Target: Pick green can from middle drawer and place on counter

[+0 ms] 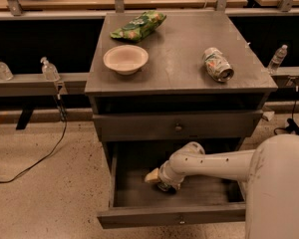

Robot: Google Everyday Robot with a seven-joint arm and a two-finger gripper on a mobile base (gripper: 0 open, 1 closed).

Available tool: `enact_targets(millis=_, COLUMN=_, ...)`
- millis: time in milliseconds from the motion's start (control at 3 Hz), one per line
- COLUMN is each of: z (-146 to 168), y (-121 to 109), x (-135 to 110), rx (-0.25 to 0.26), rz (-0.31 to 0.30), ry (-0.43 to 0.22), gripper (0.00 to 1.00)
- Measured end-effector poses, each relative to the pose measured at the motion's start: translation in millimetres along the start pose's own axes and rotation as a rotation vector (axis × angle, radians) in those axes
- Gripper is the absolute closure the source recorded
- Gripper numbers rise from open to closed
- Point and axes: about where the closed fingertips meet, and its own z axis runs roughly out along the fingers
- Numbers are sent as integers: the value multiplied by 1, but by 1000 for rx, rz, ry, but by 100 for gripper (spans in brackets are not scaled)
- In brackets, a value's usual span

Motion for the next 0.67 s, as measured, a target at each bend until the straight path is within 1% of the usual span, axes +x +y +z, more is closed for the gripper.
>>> enact_targets(millis=333, z=9, y=-7, x=6, rx=-7, rz=11, ry=25, gripper=45)
enact_targets(millis=667, z=7, y=-8, x=7, rx=-8, rz=12, ry=27, gripper=68)
